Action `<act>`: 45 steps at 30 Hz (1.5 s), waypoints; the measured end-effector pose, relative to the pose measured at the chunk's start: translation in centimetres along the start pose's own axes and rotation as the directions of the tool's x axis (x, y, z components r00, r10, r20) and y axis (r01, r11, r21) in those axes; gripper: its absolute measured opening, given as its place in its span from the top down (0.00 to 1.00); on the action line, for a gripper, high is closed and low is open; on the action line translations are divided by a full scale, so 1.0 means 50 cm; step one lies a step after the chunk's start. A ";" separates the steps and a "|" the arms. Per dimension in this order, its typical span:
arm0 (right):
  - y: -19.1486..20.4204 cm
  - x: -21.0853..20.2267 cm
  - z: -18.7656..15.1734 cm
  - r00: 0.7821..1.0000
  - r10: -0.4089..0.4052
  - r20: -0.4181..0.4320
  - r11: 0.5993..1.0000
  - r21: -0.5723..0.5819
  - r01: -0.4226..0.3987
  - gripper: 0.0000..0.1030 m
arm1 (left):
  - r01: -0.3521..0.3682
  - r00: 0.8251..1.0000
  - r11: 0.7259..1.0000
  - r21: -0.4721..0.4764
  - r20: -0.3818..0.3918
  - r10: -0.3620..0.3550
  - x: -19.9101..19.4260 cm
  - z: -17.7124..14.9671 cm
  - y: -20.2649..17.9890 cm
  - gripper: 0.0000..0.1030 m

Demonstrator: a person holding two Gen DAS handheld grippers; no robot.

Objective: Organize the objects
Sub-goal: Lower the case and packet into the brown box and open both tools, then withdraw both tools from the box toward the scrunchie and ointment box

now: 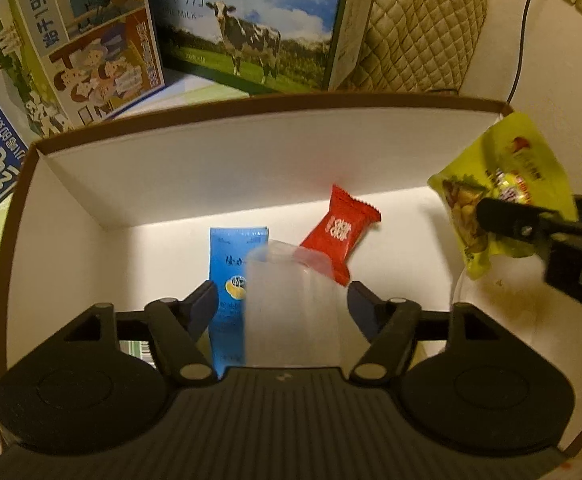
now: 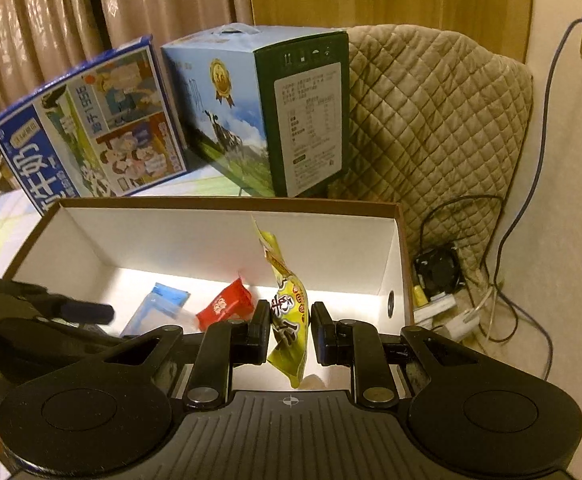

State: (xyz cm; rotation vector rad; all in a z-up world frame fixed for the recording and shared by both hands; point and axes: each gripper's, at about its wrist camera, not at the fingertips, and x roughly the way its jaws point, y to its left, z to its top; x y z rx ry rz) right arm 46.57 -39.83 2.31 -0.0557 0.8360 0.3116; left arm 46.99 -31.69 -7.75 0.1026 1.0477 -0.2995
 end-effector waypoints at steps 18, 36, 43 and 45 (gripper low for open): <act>0.034 -0.068 -0.042 0.996 0.093 -0.006 0.995 -0.042 -0.093 0.66 | 0.001 0.997 1.000 0.009 0.076 -0.002 -0.105 -0.021 0.025 0.19; 0.047 -0.216 -0.130 0.989 0.145 0.022 0.982 0.119 -0.147 0.64 | 0.017 0.992 0.998 -0.064 0.128 -0.009 -0.254 -0.137 0.050 0.15; 0.081 -0.254 -0.169 0.986 0.164 0.020 0.977 0.138 -0.165 0.64 | 0.013 0.992 0.995 -0.100 0.126 0.000 -0.308 -0.203 0.081 0.15; 0.092 -0.261 -0.179 0.985 0.169 0.014 0.975 0.140 -0.170 0.64 | 0.015 0.992 0.994 -0.109 0.127 -0.001 -0.324 -0.225 0.091 0.15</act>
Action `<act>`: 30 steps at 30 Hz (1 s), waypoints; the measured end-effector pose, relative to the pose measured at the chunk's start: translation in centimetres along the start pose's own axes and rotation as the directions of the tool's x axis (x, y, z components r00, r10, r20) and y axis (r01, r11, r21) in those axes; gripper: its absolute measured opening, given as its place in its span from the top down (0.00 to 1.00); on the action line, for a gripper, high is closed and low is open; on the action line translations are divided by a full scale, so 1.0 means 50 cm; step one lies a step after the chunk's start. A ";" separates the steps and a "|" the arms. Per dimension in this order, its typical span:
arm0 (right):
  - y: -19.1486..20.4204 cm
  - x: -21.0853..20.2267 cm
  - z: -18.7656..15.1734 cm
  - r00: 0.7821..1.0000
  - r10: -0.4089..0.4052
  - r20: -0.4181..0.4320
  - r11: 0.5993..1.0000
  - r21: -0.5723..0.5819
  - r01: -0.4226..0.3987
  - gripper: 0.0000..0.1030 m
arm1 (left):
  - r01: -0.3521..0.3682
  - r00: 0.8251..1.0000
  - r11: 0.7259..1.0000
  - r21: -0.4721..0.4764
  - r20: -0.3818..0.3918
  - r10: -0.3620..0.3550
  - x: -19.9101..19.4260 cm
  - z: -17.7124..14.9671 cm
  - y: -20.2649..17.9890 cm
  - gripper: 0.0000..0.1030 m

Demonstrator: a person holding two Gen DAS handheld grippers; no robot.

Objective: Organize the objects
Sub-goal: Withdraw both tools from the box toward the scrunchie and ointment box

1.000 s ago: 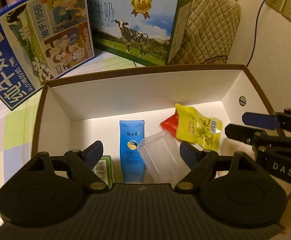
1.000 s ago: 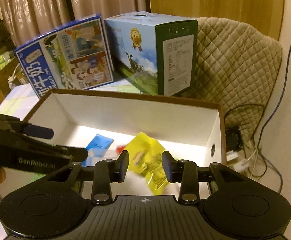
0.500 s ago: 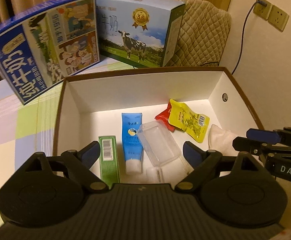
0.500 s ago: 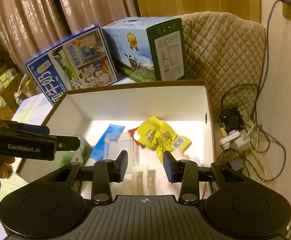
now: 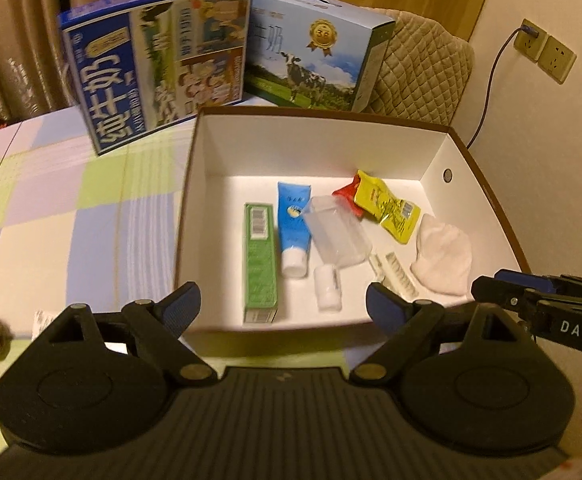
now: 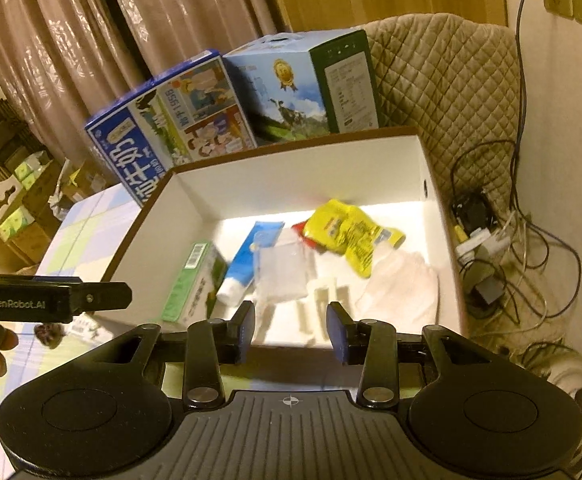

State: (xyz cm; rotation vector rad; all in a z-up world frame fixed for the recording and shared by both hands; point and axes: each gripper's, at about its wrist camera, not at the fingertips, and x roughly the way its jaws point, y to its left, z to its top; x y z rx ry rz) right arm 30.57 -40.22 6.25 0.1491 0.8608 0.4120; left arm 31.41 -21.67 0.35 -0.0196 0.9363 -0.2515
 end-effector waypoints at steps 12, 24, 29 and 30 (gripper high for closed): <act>0.109 -0.019 -0.079 0.998 0.044 -0.032 0.999 -0.025 -0.045 0.64 | -0.027 0.999 0.998 -0.053 -0.027 0.026 -0.085 -0.111 0.100 0.15; 0.259 0.026 -0.138 0.990 0.103 -0.100 0.991 -0.080 -0.112 0.62 | -0.082 0.996 0.989 -0.126 -0.048 0.076 -0.154 -0.194 0.236 0.15; 0.325 0.052 -0.155 0.984 0.127 -0.125 0.983 -0.113 -0.142 0.61 | -0.112 0.993 0.981 -0.161 -0.055 0.105 -0.175 -0.218 0.297 0.15; 0.338 0.058 -0.157 0.983 0.132 -0.130 0.982 -0.119 -0.148 0.61 | -0.119 0.992 0.979 -0.168 -0.056 0.111 -0.179 -0.222 0.311 0.15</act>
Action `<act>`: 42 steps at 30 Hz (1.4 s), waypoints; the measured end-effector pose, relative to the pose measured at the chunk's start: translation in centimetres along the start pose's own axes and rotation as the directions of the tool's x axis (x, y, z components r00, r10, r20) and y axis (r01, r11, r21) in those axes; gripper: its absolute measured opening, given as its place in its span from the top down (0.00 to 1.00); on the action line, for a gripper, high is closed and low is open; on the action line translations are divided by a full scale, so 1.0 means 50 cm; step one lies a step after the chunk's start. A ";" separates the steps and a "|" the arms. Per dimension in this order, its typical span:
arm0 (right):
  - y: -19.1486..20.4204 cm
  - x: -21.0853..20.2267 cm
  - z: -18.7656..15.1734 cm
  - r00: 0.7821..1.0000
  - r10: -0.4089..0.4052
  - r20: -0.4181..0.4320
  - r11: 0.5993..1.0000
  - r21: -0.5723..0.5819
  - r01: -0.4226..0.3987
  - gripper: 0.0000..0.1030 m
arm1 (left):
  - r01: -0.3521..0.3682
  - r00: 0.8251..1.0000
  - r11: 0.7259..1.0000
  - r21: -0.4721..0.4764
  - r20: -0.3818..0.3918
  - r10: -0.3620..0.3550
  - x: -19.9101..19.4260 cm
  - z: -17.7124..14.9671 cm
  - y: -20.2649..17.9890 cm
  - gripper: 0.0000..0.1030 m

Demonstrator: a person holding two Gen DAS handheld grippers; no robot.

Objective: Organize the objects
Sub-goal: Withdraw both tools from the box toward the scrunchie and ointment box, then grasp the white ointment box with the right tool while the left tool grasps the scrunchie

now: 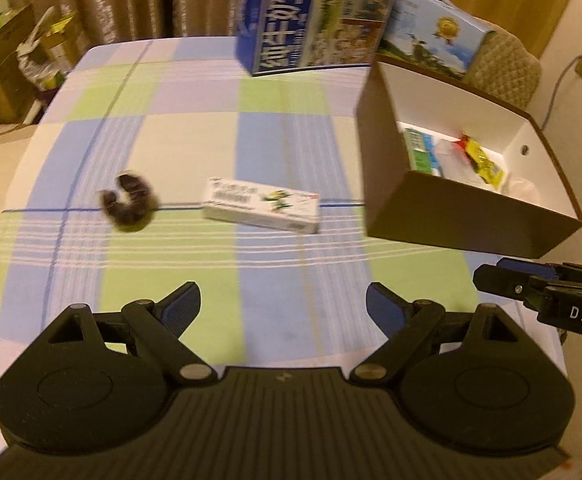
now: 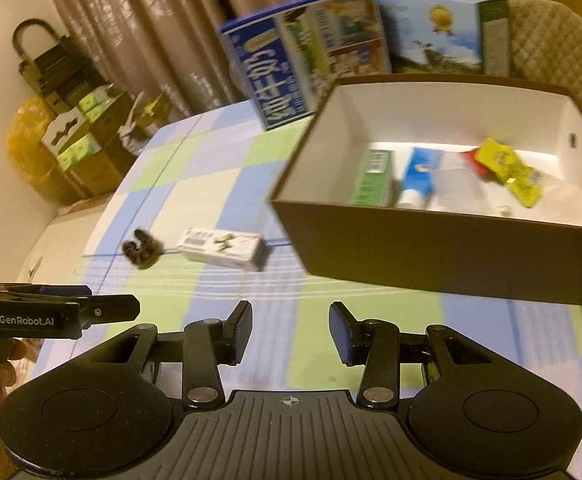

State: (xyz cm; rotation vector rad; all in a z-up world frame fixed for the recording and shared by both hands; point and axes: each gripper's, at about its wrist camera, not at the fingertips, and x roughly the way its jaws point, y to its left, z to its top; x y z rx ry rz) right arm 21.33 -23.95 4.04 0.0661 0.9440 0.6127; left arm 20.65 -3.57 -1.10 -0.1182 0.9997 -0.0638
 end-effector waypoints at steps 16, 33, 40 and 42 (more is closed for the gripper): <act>0.148 0.144 0.014 0.997 0.028 -0.066 0.996 -0.084 -0.033 0.58 | -0.062 0.998 0.995 -0.078 -0.018 0.061 -0.004 -0.006 0.177 0.15; 0.242 0.341 0.064 0.990 -0.049 -0.130 0.837 -0.546 -0.030 0.38 | -0.071 0.996 0.991 -0.110 -0.057 0.065 0.067 0.022 0.282 0.15; 0.230 0.424 0.096 0.979 -0.103 -0.177 0.815 -0.580 -0.019 0.38 | -0.060 0.996 0.991 -0.123 -0.077 0.051 0.100 0.034 0.303 0.15; 0.230 0.438 0.100 0.977 -0.116 -0.181 0.795 -0.606 -0.017 0.38 | -0.057 0.995 0.990 -0.127 -0.085 0.046 0.111 0.037 0.307 0.15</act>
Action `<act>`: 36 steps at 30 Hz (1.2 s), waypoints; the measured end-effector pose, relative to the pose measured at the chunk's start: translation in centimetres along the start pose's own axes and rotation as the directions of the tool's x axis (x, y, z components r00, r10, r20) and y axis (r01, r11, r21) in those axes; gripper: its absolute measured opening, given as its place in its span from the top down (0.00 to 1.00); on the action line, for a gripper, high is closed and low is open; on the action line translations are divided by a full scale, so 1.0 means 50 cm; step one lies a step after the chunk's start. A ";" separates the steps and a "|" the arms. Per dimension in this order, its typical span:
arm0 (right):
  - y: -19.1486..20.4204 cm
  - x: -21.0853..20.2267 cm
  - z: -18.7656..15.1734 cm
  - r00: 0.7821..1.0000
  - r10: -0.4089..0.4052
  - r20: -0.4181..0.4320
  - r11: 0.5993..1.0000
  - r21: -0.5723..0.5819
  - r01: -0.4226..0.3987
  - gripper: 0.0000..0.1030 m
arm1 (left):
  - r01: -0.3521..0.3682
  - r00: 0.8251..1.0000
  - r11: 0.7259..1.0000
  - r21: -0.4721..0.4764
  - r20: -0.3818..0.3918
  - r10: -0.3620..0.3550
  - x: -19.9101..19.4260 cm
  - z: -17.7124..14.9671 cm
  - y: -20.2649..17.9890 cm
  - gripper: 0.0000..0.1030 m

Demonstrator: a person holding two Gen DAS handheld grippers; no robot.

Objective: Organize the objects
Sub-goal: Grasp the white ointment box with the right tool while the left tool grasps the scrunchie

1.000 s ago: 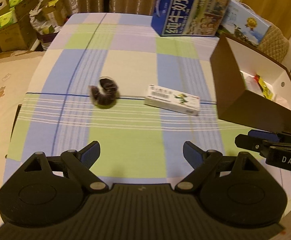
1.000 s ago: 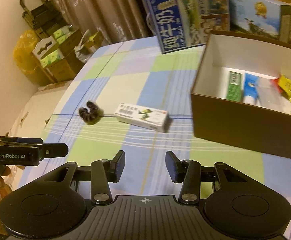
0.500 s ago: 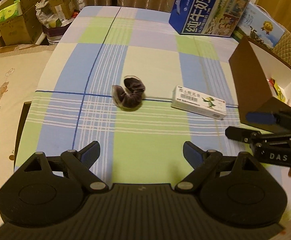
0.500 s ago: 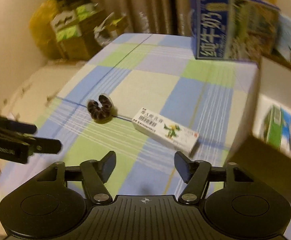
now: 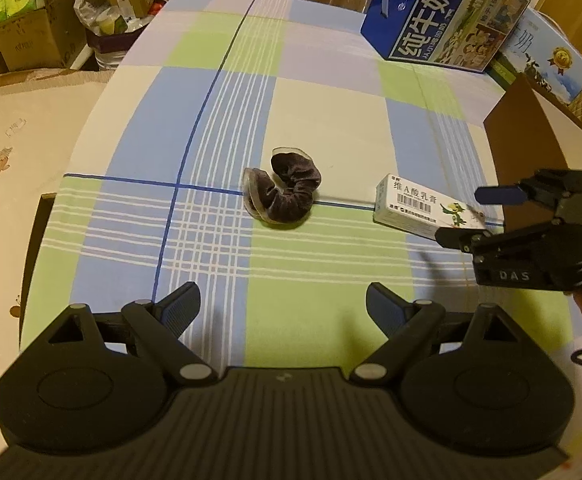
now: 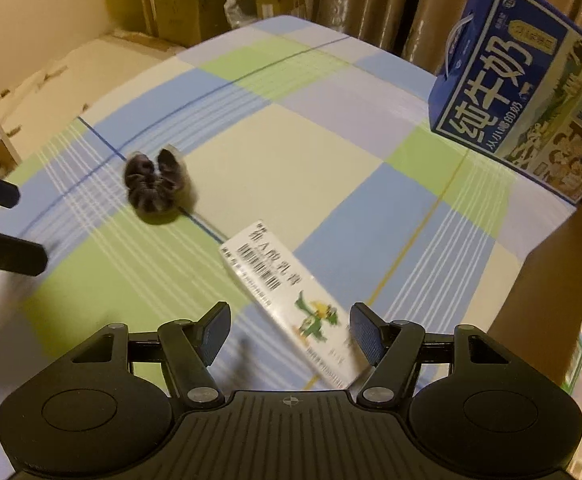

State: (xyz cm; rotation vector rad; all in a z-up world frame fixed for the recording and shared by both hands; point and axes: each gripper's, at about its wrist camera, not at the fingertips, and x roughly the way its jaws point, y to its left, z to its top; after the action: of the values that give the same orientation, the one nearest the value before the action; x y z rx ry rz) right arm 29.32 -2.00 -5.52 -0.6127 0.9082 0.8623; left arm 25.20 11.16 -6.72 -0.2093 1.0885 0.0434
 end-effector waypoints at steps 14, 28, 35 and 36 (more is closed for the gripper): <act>-0.003 0.064 0.014 0.998 -0.007 -0.055 1.000 -0.021 0.006 0.44 | 0.013 1.000 1.000 0.010 -0.015 -0.013 0.076 0.033 0.012 0.15; -0.051 0.024 -0.032 0.991 -0.108 -0.075 0.823 0.553 0.131 0.62 | -0.025 0.999 0.994 0.108 0.050 0.020 0.149 0.085 0.010 0.20; -0.053 0.015 -0.045 0.994 -0.095 -0.058 0.822 0.559 0.112 0.62 | -0.024 0.999 0.991 0.131 0.045 0.019 0.185 0.110 0.003 0.34; -0.052 0.015 -0.044 0.993 -0.096 -0.061 0.824 0.556 0.114 0.62 | -0.025 0.999 0.991 0.132 0.048 0.019 0.189 0.113 0.002 0.37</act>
State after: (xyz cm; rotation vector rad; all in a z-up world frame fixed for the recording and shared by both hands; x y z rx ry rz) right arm 30.83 -4.76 -7.01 -0.1584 1.0853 0.4469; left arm 34.54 11.69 -12.56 -0.0762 1.0428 -0.0049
